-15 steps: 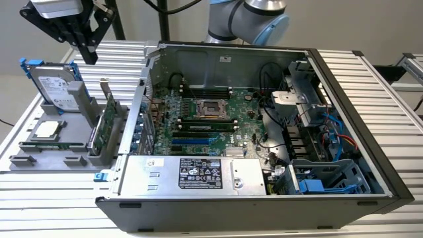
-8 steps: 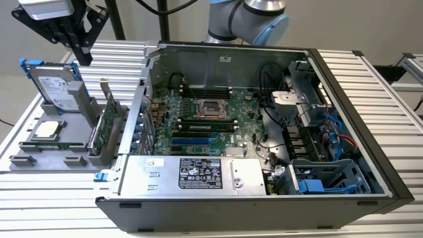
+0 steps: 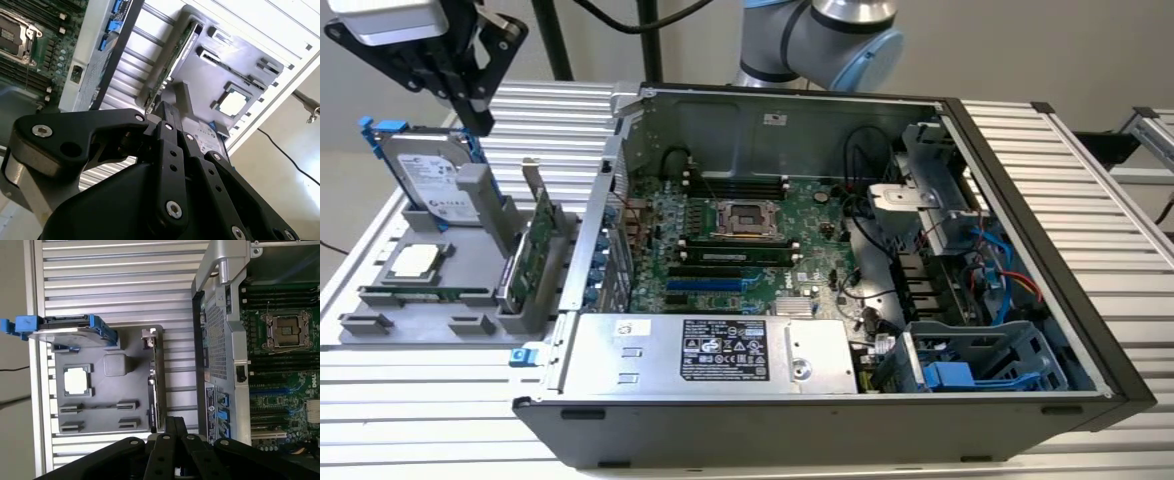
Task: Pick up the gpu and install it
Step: 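Reach for the gpu, then pick up the gpu and move the gpu toward the slot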
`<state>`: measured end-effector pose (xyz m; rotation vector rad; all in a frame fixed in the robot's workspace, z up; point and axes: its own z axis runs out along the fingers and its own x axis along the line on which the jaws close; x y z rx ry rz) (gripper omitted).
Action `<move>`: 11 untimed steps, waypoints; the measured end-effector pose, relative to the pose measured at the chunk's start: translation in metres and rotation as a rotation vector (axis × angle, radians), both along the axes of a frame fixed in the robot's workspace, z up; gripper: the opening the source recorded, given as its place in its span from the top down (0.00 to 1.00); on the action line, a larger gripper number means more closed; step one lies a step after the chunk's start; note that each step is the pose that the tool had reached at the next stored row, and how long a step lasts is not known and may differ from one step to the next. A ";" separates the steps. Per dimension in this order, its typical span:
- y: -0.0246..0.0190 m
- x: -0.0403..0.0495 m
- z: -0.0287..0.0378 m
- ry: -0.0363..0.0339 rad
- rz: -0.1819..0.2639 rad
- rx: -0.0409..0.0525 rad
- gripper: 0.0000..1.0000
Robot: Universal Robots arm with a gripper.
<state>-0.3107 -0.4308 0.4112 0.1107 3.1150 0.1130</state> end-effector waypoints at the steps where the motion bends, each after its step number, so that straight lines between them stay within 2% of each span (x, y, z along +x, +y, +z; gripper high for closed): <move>1: -0.0009 -0.0012 0.0000 0.0000 0.000 0.0005 1.00; 11: -0.0125 -0.0098 0.0000 0.0000 0.000 0.0051 1.00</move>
